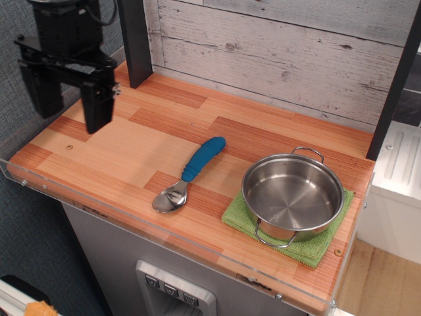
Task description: Place the blue spoon to the left of the pot
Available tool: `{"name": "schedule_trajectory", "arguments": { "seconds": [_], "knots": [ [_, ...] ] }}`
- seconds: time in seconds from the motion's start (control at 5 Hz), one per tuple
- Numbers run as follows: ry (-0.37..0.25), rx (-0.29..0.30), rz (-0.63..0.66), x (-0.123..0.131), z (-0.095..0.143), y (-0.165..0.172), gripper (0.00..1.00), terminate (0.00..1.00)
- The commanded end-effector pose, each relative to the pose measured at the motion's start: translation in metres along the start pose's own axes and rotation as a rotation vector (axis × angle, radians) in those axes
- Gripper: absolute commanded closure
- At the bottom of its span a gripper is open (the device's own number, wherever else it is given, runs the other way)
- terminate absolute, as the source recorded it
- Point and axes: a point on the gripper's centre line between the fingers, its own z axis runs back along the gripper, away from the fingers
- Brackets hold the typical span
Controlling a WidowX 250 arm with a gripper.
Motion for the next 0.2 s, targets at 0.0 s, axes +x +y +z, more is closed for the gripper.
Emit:
{"name": "schedule_trajectory", "arguments": {
  "seconds": [0.0],
  "knots": [
    [-0.041, 0.019, 0.005, -0.0023, 0.0146, 0.0015, 0.0, 1.0]
  ]
}}
